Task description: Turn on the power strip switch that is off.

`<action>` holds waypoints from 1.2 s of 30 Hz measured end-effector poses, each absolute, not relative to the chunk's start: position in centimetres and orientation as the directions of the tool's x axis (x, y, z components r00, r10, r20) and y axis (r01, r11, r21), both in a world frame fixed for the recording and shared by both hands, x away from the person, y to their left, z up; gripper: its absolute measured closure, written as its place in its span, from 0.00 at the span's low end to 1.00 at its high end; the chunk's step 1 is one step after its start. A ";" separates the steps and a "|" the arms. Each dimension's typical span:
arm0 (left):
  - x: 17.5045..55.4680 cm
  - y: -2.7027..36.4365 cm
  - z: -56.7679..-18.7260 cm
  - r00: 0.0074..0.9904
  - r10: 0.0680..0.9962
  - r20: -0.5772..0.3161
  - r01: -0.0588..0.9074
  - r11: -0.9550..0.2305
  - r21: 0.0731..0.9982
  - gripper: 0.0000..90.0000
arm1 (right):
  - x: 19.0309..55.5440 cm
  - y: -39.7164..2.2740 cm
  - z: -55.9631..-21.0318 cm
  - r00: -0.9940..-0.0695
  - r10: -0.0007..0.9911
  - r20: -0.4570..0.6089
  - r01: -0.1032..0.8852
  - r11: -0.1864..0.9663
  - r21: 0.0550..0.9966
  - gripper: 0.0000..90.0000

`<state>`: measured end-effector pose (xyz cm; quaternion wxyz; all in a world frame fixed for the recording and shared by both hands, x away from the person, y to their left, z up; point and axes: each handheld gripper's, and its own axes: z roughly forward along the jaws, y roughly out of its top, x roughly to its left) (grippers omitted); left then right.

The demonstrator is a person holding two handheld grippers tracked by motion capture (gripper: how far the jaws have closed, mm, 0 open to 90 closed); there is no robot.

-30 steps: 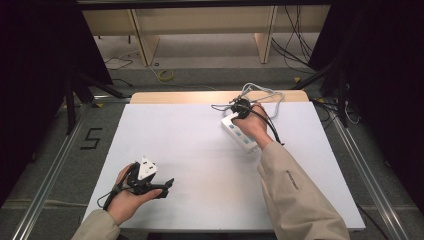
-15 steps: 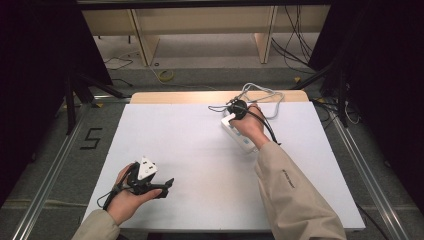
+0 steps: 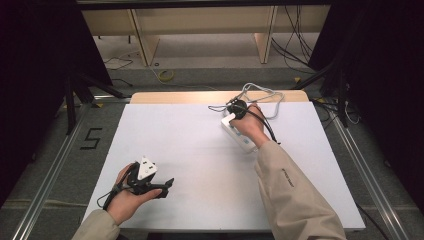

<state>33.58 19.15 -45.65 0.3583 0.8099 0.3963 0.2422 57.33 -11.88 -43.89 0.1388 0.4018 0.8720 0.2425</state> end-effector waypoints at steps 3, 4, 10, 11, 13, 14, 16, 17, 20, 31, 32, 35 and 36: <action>33.6 19.2 -45.7 0.569 0.815 0.108 0.468 -0.429 0.773 0.19 | 57.4 -11.7 -43.9 -0.640 0.767 -0.049 0.634 0.563 0.530 1.00; 33.6 19.2 -45.7 0.568 0.816 0.110 0.467 -0.430 0.773 0.19 | 57.4 -11.7 -43.9 -0.640 0.766 -0.048 0.633 0.563 0.531 1.00; 33.6 19.2 -45.6 0.568 0.816 0.110 0.467 -0.429 0.774 0.19 | 57.3 -11.4 -44.0 -0.640 0.766 -0.067 0.627 0.570 0.530 1.00; 33.6 19.2 -45.6 0.567 0.816 0.111 0.466 -0.429 0.773 0.19 | 57.3 -11.4 -44.0 -0.638 0.767 -0.065 0.629 0.568 0.531 1.00; 33.6 19.2 -45.6 0.567 0.816 0.110 0.467 -0.429 0.773 0.19 | 57.3 -11.4 -43.9 -0.634 0.771 -0.058 0.637 0.564 0.526 1.00; 33.6 19.2 -45.6 0.568 0.816 0.109 0.467 -0.429 0.773 0.19 | 57.4 -11.4 -44.0 -0.633 0.772 -0.056 0.638 0.561 0.527 1.00; 33.6 19.2 -45.6 0.568 0.815 0.110 0.467 -0.429 0.773 0.19 | 57.4 -11.4 -44.0 -0.632 0.773 -0.055 0.640 0.561 0.525 1.00; 33.6 19.2 -45.6 0.569 0.815 0.110 0.467 -0.430 0.773 0.19 | 57.4 -11.4 -44.0 -0.634 0.771 -0.057 0.638 0.563 0.526 1.00; 33.6 19.2 -45.6 0.569 0.815 0.109 0.467 -0.429 0.773 0.19 | 57.3 -11.4 -44.1 -0.630 0.774 -0.056 0.640 0.559 0.526 1.00; 33.6 19.1 -45.6 0.569 0.815 0.111 0.467 -0.431 0.772 0.19 | 57.3 -11.4 -44.2 -0.623 0.780 -0.056 0.646 0.553 0.526 1.00; 33.6 19.1 -45.6 0.568 0.815 0.109 0.467 -0.429 0.773 0.19 | 57.3 -11.4 -44.2 -0.620 0.783 -0.053 0.649 0.550 0.525 1.00; 33.6 19.1 -45.6 0.568 0.815 0.109 0.467 -0.429 0.773 0.19 | 57.3 -11.6 -44.1 -0.629 0.774 -0.066 0.654 0.574 0.493 1.00; 33.6 19.1 -45.6 0.569 0.815 0.110 0.467 -0.431 0.772 0.19 | 57.2 -11.7 -44.1 -0.626 0.777 -0.058 0.658 0.567 0.496 1.00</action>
